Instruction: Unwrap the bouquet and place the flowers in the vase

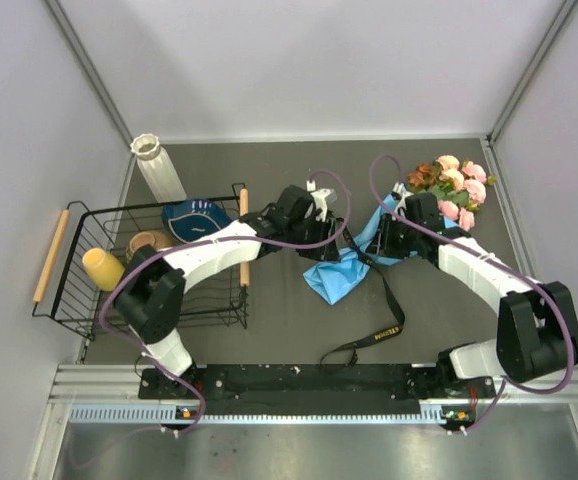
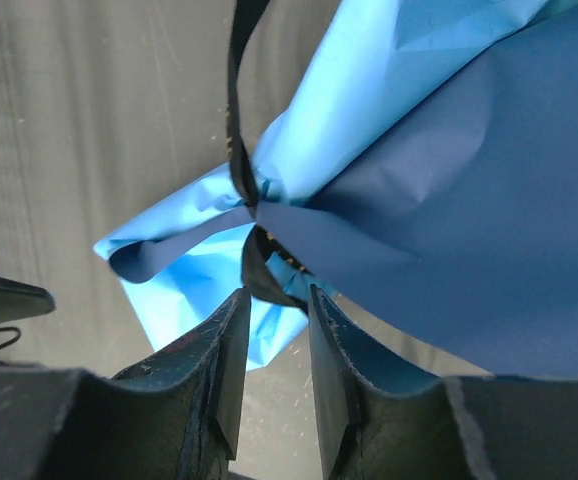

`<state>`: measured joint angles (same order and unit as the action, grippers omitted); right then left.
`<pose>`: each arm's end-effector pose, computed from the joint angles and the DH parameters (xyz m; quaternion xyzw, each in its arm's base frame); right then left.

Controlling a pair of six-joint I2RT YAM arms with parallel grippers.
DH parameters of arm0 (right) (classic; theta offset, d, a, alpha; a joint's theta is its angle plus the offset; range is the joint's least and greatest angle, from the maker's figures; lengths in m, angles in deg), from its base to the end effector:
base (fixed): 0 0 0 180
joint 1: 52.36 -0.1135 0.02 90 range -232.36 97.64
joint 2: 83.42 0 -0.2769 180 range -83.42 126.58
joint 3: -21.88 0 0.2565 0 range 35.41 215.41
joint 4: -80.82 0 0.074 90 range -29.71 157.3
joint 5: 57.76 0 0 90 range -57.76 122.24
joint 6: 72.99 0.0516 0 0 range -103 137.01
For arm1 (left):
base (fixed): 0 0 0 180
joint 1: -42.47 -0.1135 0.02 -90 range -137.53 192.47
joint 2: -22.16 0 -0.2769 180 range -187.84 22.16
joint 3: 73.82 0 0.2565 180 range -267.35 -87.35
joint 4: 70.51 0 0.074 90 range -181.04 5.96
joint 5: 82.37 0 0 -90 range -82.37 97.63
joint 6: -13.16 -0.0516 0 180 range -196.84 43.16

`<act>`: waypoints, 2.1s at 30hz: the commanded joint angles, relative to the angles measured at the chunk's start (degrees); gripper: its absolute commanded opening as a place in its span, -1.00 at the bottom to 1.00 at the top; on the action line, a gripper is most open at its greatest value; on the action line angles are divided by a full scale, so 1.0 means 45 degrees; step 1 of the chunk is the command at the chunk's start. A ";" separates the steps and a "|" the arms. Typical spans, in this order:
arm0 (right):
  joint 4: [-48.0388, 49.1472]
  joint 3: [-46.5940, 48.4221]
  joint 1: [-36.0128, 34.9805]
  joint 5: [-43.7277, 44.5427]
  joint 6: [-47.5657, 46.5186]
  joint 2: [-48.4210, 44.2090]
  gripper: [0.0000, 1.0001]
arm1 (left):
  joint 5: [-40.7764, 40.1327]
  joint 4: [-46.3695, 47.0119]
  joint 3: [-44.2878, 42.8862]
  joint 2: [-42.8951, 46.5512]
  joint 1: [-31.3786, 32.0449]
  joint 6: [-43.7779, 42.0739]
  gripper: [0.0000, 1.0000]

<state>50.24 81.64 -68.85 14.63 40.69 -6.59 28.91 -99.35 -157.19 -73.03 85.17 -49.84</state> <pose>0.2689 0.0959 0.2168 0.0026 0.9231 0.2566 0.2862 0.2730 -0.2774 0.2572 0.1983 0.8742 -0.3721 0.2408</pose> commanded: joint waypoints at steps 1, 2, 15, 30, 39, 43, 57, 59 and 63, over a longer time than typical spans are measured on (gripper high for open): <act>0.0821 0.0584 -0.0261 0.0572 -0.0497 0.0677 -0.39 | -0.0431 0.0374 -0.0339 -0.0971 -0.0015 0.0385 -0.20; 0.0880 0.0565 -0.0338 0.0553 -0.0458 0.0872 -0.40 | -0.0470 0.0394 -0.0300 -0.1070 -0.0016 0.0463 -0.23; 0.1816 -0.1640 -0.1706 0.1314 0.0244 -0.0414 -0.83 | -0.0510 0.1703 0.1204 -0.1344 0.0043 0.1245 -0.29; 0.0510 0.0016 -0.1648 0.2972 -0.0770 -0.0750 -0.46 | -0.0549 0.1742 0.1497 -0.1287 0.0121 0.1226 -0.31; 0.0665 0.0643 -0.1687 0.3249 -0.1668 0.0307 -0.78 | -0.0490 0.1703 0.1478 -0.1228 0.0141 0.1186 -0.31; 0.0783 0.0740 -0.1667 0.2761 -0.1942 0.0697 -0.75 | -0.0470 0.1703 0.1439 -0.1247 0.0160 0.1206 -0.31; 0.1720 -0.0099 -0.1687 0.1998 -0.1689 0.1303 -0.56 | -0.0432 0.1723 0.1361 -0.1364 0.0277 0.1186 -0.24; 0.1779 -0.0099 -0.1687 0.2173 -0.1747 0.1459 -0.54 | -0.0432 0.1762 0.1380 -0.1423 0.0297 0.1206 -0.22; 0.1779 -0.0002 -0.1706 0.2194 -0.1845 0.1713 -0.53 | -0.0432 0.1820 0.1400 -0.1462 0.0336 0.1226 -0.19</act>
<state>55.81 81.91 -75.98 24.88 33.47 0.10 26.64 -93.80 -150.66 -79.68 86.18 -44.11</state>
